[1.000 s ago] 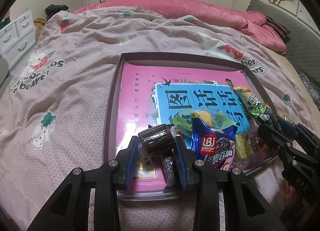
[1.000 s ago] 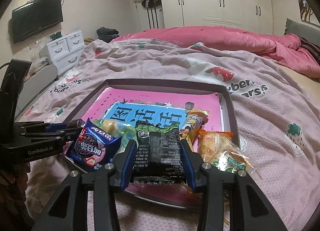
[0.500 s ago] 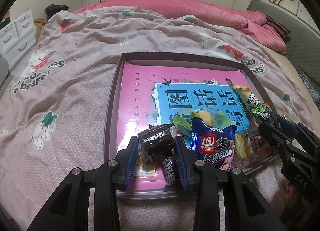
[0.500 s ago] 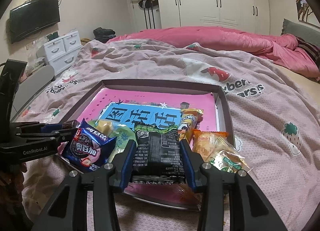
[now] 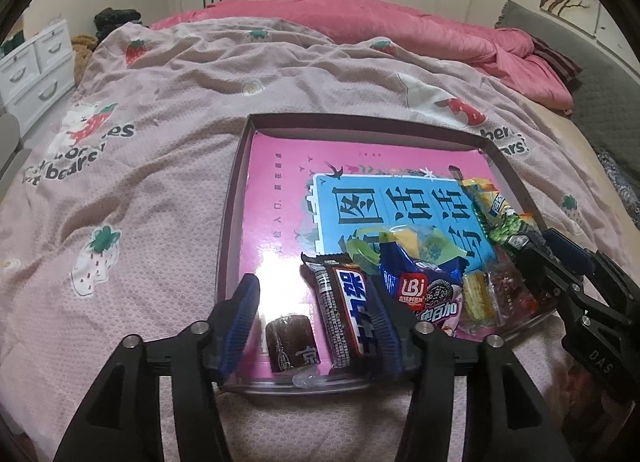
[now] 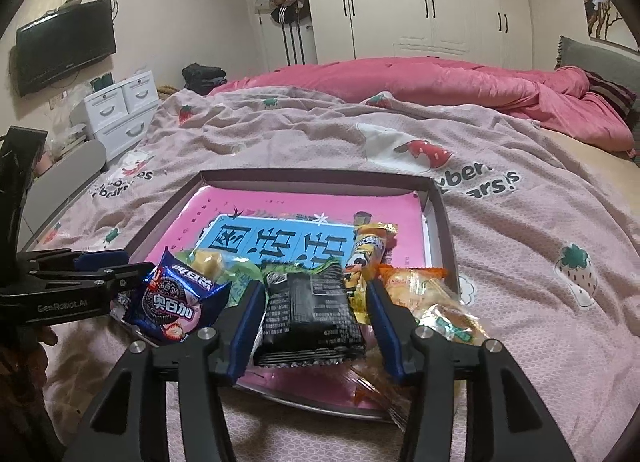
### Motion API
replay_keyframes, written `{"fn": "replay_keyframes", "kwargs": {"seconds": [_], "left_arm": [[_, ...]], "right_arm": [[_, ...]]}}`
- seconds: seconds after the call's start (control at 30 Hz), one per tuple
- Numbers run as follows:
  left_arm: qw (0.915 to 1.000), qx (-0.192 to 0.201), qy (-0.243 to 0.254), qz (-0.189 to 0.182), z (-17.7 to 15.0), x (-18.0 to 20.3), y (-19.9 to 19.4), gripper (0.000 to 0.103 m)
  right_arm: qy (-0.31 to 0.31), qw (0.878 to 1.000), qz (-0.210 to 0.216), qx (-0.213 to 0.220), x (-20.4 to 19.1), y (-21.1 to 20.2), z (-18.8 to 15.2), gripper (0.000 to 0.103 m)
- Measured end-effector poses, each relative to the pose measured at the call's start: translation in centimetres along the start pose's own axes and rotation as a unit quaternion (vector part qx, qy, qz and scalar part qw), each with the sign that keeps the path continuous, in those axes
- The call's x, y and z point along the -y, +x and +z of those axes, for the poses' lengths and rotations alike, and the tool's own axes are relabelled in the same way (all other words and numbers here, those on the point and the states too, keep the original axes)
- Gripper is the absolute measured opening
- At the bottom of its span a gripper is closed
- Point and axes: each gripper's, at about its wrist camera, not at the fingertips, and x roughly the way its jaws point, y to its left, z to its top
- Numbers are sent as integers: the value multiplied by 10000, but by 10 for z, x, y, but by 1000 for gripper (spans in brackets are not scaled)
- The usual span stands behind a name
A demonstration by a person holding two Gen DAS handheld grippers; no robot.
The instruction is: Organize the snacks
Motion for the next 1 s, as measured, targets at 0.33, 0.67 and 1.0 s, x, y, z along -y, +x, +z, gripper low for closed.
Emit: {"fn": "replay_keyframes", "kwargs": {"seconds": [0.33,0.67,1.0], "left_arm": [[9998,147,-86,-37,1,1,-25,75],[9999,95,-110,-69,-23,13,-60,77],[9997,41,-78,-230,-60,29,-93,78]], "right_arm": [[28,9992,21,399,-7,-33,6,64],[454,9987,-47,211,-10,-70,-9,79],[683,9961,-548,-58,-11,-108,-37,87]]}}
